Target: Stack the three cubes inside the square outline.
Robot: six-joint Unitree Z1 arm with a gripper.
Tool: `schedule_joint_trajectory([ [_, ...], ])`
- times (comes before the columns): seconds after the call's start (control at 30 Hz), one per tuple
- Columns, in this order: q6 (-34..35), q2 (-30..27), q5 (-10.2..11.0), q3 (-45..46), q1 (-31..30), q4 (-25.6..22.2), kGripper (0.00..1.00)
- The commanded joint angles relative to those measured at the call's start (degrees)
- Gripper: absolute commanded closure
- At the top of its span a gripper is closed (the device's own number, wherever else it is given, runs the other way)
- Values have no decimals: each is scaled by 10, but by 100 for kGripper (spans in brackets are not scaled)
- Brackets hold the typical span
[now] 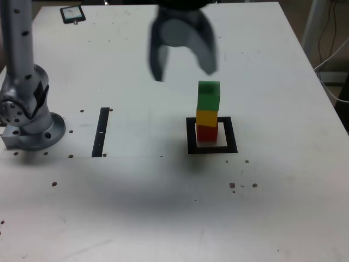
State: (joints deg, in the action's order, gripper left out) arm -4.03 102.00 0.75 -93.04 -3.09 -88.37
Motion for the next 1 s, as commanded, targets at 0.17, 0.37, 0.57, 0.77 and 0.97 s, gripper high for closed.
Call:
schedule_joint_trajectory([
  [0.17,5,-168,-11,145,11,23,1],
  [0.37,7,-233,1,286,10,93,1],
  [0.57,15,-245,-1,443,0,206,1],
  [0.77,42,-219,-2,543,-37,317,1],
  [0.97,52,-198,-6,565,-42,328,1],
])
